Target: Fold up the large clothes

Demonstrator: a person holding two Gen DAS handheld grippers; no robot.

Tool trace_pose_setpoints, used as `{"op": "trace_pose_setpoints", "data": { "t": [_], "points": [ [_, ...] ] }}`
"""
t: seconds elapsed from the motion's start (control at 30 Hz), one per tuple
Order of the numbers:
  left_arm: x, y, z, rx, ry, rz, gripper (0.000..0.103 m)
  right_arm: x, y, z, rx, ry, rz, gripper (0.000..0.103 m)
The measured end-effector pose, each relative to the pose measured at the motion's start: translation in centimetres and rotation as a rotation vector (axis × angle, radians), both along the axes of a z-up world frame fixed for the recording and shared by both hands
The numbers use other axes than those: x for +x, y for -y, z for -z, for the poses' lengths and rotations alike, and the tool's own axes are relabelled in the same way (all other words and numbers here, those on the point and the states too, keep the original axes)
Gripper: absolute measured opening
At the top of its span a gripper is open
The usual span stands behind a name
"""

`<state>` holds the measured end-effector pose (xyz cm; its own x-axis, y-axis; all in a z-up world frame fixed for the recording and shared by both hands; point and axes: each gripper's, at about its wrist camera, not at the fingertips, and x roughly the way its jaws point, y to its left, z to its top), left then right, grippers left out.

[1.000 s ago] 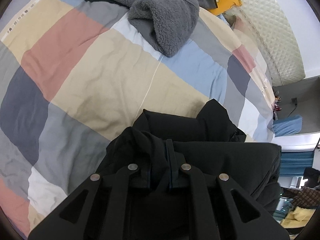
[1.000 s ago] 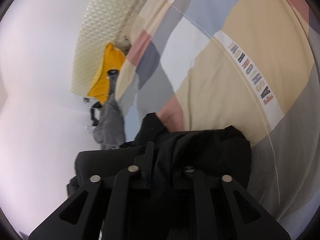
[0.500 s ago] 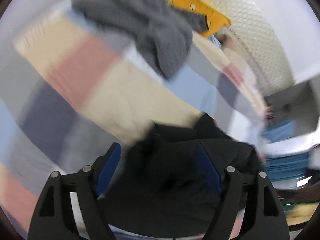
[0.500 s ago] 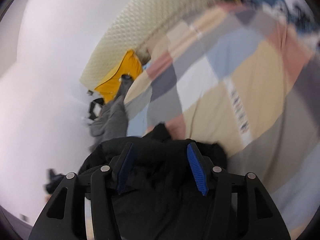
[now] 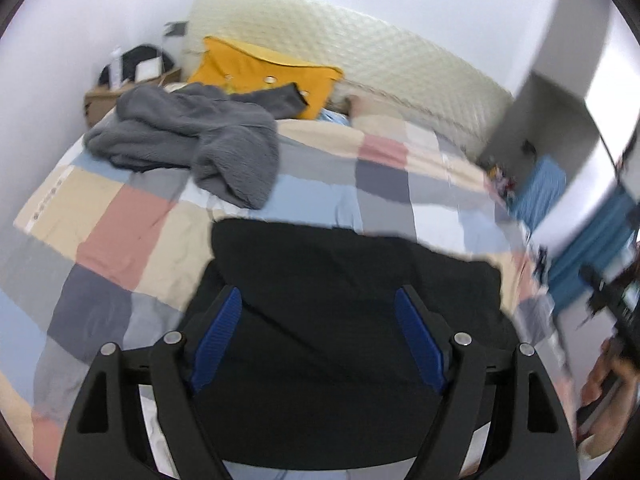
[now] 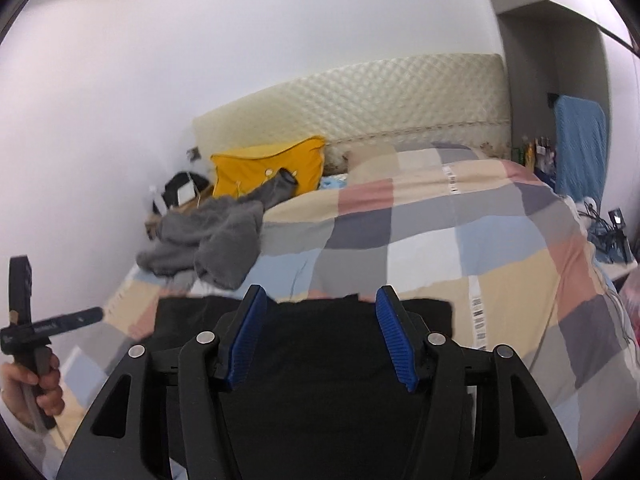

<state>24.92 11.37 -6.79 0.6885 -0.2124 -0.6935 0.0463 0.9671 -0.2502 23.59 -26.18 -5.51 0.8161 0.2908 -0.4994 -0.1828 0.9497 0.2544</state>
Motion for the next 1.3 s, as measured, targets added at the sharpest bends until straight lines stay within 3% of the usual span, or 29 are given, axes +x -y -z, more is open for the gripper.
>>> {"op": "trace_pose_setpoints", "data": {
  "t": [0.07, 0.2, 0.4, 0.53, 0.77, 0.93, 1.3],
  "points": [
    [0.2, 2.0, 1.8, 0.038, 0.007, 0.042, 0.079, -0.3, -1.4, 2.2, -0.008, -0.024, -0.008, 0.068],
    [1.2, 5.1, 4.8, 0.135, 0.014, 0.091, 0.079, -0.2, -2.5, 6.9, -0.017, -0.072, -0.016, 0.073],
    [4.6, 6.9, 7.9, 0.200, -0.019, 0.050, 0.079, 3.6, -3.1, 13.1, -0.004, -0.186, -0.024, 0.074],
    [6.0, 8.1, 8.4, 0.258, 0.003, 0.071, 0.079, 5.8, -3.1, 14.0, 0.002, -0.184, -0.031, 0.075],
    [8.6, 8.3, 10.2, 0.250, -0.004, 0.059, 0.080, 9.1, -5.1, 15.4, -0.091, -0.172, -0.046, 0.079],
    [10.9, 9.2, 11.3, 0.330, -0.016, 0.085, 0.080, 11.8, -5.2, 16.1, -0.079, -0.188, -0.045, 0.080],
    [12.8, 8.4, 13.2, 0.274, -0.025, 0.075, 0.082, 14.9, -5.6, 18.1, -0.063, -0.180, -0.052, 0.084]
  ]
}}
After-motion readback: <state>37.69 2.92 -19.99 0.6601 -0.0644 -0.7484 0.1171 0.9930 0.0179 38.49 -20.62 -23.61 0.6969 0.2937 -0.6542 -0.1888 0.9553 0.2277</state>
